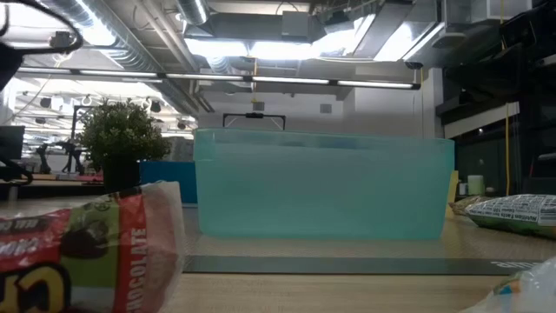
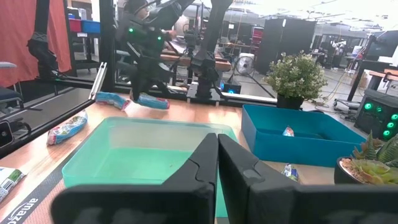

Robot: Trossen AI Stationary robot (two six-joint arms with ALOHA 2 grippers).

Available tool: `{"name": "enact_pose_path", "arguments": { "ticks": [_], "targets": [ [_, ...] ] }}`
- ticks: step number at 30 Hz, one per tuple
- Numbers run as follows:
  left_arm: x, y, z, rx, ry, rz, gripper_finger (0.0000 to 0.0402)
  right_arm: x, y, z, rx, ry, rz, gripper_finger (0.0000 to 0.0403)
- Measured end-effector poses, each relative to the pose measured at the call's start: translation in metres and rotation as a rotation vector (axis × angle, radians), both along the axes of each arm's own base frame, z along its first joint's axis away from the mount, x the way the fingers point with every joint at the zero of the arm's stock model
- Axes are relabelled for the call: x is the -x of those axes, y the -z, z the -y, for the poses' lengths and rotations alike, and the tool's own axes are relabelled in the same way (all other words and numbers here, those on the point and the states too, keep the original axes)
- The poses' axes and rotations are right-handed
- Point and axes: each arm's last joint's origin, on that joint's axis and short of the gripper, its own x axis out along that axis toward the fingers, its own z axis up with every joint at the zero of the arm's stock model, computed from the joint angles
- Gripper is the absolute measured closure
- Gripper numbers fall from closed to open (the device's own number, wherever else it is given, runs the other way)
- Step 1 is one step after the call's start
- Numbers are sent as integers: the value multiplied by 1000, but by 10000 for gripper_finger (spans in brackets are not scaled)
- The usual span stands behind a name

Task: Pick and place Granola Bars by type
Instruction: Put the red granola bar into the dark blue bin

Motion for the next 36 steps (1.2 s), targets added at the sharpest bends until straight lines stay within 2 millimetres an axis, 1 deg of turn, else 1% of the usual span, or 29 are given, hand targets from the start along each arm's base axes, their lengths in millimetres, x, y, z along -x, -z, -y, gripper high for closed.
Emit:
{"name": "enact_pose_path", "arguments": {
  "ticks": [6, 9, 13, 19, 24, 26, 30, 36],
  "targets": [
    [-19, -16, -3, -28, 25, 93, 336, 0, 0, 0, 0, 0, 0, 386],
    [-30, -29, -3, -42, 49, 157, 337, 0, 0, 0, 0, 0, 0, 386],
    [-45, -48, -4, -117, 135, 276, 338, 0, 0, 0, 0, 0, 0, 386],
    [-68, -73, -15, -196, 224, 380, 339, 0, 0, 0, 0, 0, 0, 386],
    [-86, -93, -29, -236, 311, 442, 339, 0, 0, 0, 0, 0, 0, 386],
    [-90, -97, -33, -256, 340, 457, 339, 0, 0, 0, 0, 0, 0, 386],
    [-93, -98, -39, -286, 371, 462, 339, 0, 0, 0, 0, 0, 0, 386],
    [-99, -99, -51, -276, 424, 460, 343, 0, 0, 0, 0, 0, 0, 386]
  ]
}}
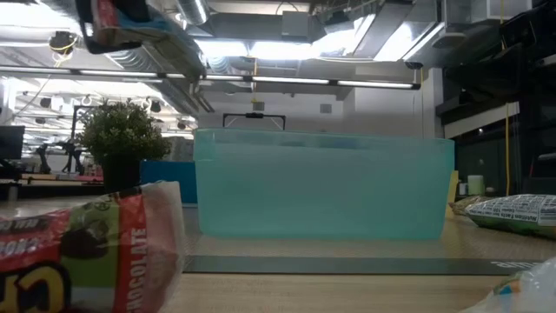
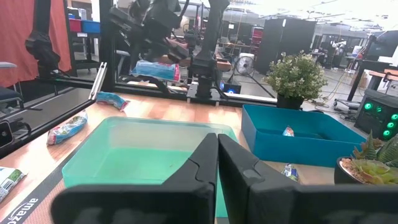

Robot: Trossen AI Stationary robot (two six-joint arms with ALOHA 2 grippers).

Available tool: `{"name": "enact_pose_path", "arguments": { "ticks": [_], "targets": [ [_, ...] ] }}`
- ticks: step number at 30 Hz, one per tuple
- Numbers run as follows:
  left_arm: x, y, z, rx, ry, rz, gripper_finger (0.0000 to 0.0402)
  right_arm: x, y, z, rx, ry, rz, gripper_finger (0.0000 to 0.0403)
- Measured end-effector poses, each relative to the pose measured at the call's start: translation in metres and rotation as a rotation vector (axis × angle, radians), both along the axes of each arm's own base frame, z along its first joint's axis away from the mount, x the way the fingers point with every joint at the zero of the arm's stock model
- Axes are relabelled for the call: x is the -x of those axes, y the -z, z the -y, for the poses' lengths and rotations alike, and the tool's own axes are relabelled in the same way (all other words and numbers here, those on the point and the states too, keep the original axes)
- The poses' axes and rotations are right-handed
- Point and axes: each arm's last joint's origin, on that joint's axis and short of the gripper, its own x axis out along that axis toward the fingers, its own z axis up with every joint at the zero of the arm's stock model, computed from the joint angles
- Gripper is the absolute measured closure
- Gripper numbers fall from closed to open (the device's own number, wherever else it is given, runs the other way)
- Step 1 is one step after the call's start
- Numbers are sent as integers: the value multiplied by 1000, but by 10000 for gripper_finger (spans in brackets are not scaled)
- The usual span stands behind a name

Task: Pick and place Granola Bars by type
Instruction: Put the red granola bar into the dark blue bin

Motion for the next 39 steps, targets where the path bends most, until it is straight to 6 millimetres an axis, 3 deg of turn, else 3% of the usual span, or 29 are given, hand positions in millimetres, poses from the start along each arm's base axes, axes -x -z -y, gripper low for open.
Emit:
{"name": "enact_pose_path", "arguments": {
  "ticks": [15, 20, 27, 39],
  "targets": [
    [3, -32, -60, -64, -34, 140, 345, 0, 0, 0, 0, 0, 0, 386],
    [6, -36, -75, -86, -32, 147, 345, 0, 0, 0, 0, 0, 0, 386],
    [14, -41, -128, -111, -181, 119, 345, 0, 0, 0, 0, 0, 0, 386],
    [28, -44, -177, -132, -172, 125, 345, 0, 0, 0, 0, 1, 0, 386]
  ]
}}
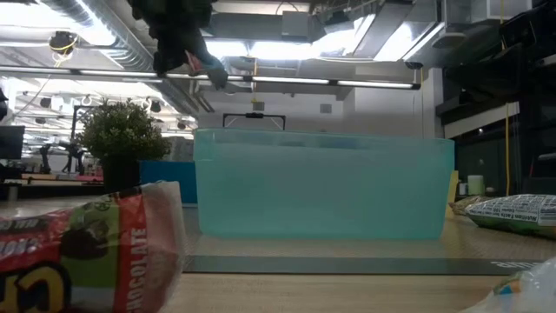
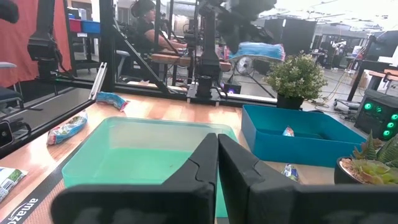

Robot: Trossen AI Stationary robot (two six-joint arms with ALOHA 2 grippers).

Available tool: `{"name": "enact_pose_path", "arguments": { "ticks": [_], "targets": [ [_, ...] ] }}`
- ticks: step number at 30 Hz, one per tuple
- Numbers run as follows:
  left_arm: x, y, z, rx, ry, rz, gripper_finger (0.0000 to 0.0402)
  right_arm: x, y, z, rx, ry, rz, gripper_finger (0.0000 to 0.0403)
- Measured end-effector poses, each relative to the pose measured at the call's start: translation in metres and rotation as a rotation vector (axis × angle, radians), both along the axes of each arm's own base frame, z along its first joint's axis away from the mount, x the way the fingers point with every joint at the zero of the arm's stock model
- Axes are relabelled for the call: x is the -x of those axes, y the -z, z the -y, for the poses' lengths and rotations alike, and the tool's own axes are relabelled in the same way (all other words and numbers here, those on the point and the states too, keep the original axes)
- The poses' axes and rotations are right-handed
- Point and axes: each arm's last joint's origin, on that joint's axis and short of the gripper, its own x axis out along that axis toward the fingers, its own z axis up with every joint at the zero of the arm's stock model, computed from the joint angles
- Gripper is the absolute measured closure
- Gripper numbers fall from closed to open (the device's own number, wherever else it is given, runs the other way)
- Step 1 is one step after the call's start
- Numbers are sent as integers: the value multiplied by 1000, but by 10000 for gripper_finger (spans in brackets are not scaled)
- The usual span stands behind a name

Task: Pick and place Granola Bars by type
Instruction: Put the red granola bar into the dark blue bin

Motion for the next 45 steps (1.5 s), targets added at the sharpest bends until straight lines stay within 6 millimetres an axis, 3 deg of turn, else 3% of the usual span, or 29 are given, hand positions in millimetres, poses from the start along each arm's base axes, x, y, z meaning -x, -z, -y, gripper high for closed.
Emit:
{"name": "enact_pose_path", "arguments": {
  "ticks": [8, 13, 17, 45],
  "targets": [
    [5, -26, -39, -50, 22, -147, 345, 0, 0, 0, 0, 0, 0, 386],
    [-1, -45, -58, -121, 29, -134, 345, 0, 0, 0, 0, 0, 0, 386],
    [-5, -48, -70, -139, 19, -138, 345, 0, 0, 0, 0, 0, 0, 386],
    [-43, 38, -124, -47, 113, -426, 345, 0, 0, 0, 0, -1, 0, 386]
  ]
}}
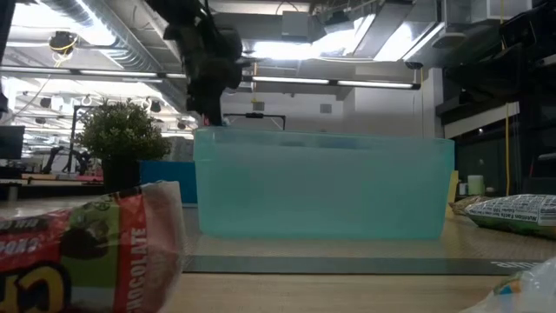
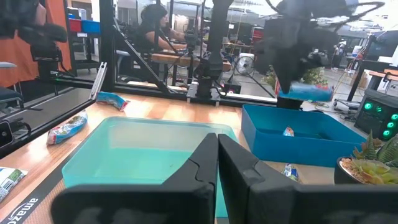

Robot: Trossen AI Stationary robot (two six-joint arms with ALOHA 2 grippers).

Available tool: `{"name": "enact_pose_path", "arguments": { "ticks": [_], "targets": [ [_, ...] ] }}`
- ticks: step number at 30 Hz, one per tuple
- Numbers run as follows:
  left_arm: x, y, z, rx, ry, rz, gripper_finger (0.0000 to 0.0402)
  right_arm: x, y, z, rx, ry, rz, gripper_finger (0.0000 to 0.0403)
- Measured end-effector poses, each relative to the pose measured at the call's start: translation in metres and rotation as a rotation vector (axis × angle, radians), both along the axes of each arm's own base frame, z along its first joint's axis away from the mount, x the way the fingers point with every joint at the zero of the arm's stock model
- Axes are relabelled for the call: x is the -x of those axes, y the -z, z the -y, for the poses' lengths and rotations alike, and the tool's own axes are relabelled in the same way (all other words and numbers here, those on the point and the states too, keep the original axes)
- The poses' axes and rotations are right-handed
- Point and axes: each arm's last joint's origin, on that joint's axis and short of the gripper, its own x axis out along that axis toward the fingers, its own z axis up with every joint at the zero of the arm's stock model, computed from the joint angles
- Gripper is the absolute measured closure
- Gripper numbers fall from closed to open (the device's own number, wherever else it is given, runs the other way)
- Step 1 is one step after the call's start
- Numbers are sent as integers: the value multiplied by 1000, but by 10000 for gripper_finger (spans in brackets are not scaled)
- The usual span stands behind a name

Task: Pick and place Granola Bars by type
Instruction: Put the red granola bar into the dark blue bin

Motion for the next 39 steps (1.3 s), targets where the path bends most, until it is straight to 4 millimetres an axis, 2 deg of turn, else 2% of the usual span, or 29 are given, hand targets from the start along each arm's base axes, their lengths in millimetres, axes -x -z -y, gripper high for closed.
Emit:
{"name": "enact_pose_path", "arguments": {
  "ticks": [27, 39],
  "targets": [
    [-27, 79, -19, 96, 39, -205, 345, 0, 0, 0, 0, 0, 0, 386],
    [-31, 101, -23, 109, 35, -273, 344, 0, 0, 0, 0, 0, 0, 386]
  ]
}}
